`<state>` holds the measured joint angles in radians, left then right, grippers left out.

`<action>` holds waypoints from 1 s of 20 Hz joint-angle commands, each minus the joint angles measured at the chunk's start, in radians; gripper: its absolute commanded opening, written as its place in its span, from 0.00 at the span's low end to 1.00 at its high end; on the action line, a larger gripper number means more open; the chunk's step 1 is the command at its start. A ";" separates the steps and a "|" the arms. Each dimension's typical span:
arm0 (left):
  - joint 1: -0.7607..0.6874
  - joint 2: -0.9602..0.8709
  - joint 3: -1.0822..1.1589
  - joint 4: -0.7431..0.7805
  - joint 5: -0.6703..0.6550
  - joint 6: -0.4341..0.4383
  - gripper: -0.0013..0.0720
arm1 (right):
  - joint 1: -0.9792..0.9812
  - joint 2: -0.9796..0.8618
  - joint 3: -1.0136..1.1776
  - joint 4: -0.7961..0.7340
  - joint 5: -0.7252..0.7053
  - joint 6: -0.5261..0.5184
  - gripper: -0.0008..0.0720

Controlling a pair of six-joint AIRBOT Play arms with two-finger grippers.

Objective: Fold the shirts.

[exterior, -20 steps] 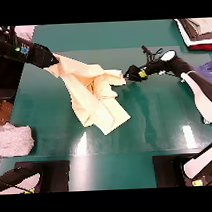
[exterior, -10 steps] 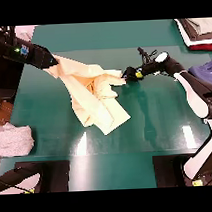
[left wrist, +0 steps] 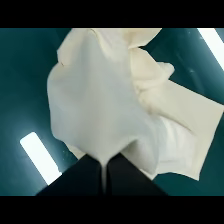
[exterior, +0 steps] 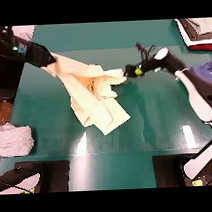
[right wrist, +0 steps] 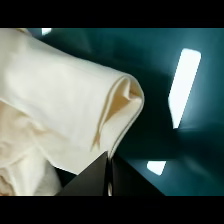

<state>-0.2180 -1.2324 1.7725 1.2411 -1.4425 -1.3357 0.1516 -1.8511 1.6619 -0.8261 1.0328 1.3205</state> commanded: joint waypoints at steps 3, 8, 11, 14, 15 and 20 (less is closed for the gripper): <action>0.001 0.002 0.255 0.048 0.048 0.000 0.05 | -0.064 0.242 0.234 -0.197 0.040 -0.004 0.04; 0.001 0.114 0.407 0.045 0.161 0.000 0.05 | -0.150 0.535 0.441 -0.288 0.037 -0.004 0.04; 0.001 0.233 0.407 0.037 0.245 0.000 0.05 | -0.210 0.735 0.400 -0.323 0.002 -0.004 0.04; 0.001 0.337 0.407 -0.022 0.310 0.000 0.05 | -0.278 0.919 0.311 -0.325 -0.077 -0.004 0.04; 0.001 0.364 0.407 -0.048 0.327 -0.001 0.05 | -0.309 0.963 0.308 -0.327 -0.093 -0.005 0.04; 0.001 0.406 0.401 -0.153 0.340 0.000 0.05 | -0.476 1.079 0.308 -0.324 -0.162 -0.005 0.04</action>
<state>-0.2180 -0.8539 2.1784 1.1435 -1.1213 -1.3357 -0.2394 -0.8433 1.9766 -1.1450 0.9150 1.3159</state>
